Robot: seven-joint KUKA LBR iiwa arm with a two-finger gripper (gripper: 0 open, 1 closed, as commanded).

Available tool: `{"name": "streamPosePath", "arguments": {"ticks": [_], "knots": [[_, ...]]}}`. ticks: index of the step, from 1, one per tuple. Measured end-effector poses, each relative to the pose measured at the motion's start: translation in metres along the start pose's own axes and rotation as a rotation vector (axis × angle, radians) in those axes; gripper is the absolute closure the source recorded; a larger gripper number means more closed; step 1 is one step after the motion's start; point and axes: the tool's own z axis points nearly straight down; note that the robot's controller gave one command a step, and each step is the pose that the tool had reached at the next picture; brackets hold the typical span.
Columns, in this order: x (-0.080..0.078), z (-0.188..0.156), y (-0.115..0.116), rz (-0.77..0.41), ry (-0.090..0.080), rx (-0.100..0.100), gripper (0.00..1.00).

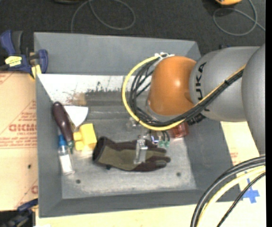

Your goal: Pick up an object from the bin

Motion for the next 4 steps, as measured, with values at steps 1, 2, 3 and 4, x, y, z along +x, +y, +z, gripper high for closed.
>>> {"name": "streamPosePath", "arguments": {"ticks": [1,2,3,4], "knots": [[-0.002,-0.005,0.0,0.001,-0.007,-0.001,0.0],[0.027,0.065,-0.004,0.092,-0.005,-0.002,1.0],[0.027,0.065,-0.004,0.093,-0.005,-0.003,1.0],[0.021,-0.038,-0.012,0.082,-0.008,-0.004,1.0]]}}
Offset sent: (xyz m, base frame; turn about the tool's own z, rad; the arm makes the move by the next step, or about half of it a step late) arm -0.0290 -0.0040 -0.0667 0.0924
